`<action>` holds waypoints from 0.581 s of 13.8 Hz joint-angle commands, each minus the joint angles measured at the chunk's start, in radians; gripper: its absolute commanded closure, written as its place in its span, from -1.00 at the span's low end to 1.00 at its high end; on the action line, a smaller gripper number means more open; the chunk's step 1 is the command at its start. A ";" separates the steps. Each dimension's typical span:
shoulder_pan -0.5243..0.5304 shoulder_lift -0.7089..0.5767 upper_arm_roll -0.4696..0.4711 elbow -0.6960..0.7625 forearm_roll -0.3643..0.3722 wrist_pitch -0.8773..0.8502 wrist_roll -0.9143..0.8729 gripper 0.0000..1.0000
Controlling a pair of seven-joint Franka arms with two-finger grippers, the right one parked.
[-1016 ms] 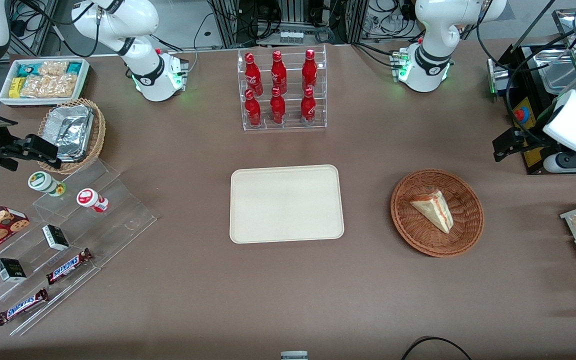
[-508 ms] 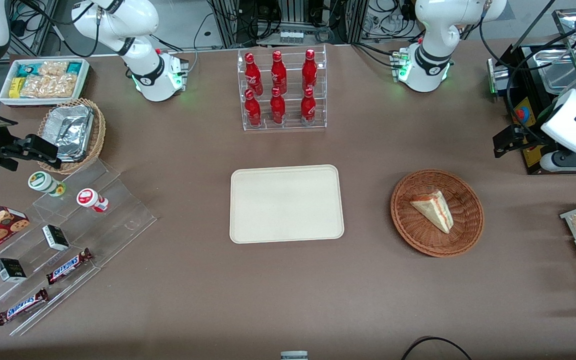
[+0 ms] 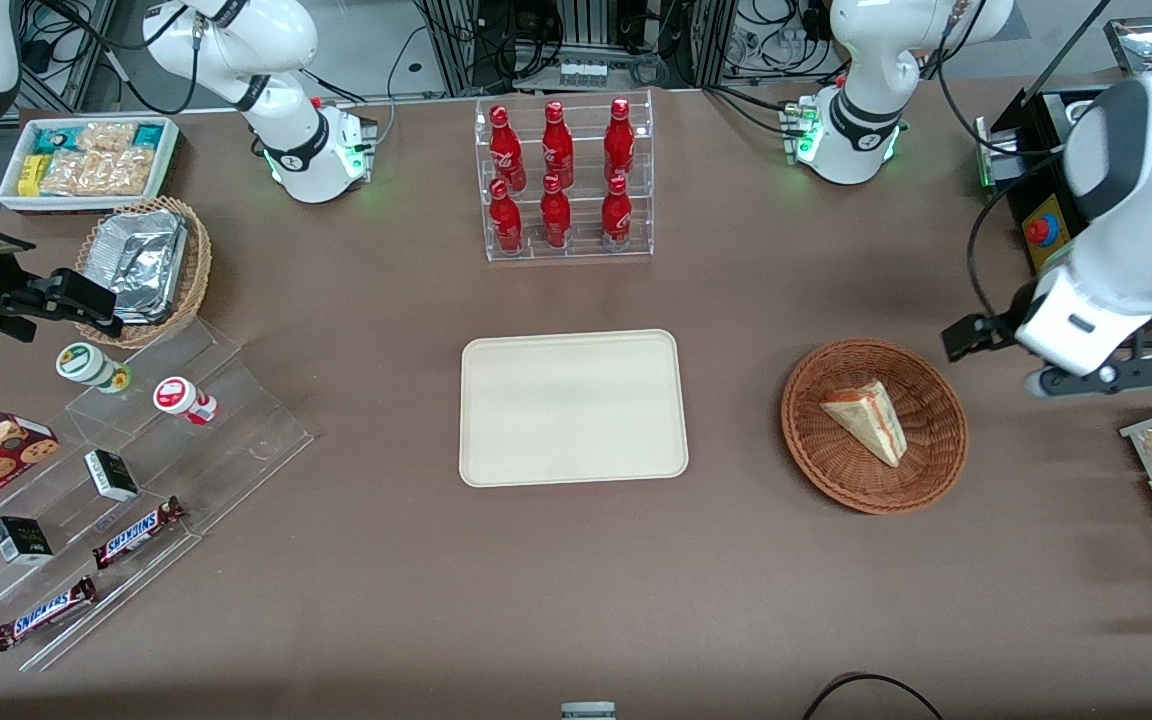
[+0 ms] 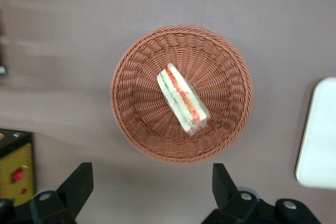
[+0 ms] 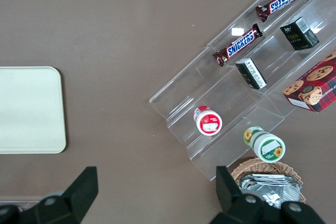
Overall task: Place sandwich from basket to tray
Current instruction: 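Lower the left gripper onto the sandwich in the basket and close it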
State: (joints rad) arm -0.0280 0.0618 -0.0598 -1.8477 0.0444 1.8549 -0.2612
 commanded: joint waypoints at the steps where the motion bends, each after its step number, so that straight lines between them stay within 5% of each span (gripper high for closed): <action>1: -0.012 -0.034 -0.005 -0.132 0.014 0.151 -0.183 -1.00; 8: -0.015 -0.004 -0.025 -0.363 0.014 0.506 -0.438 -1.00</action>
State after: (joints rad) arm -0.0386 0.0647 -0.0826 -2.1640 0.0445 2.3048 -0.6455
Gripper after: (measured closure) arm 0.000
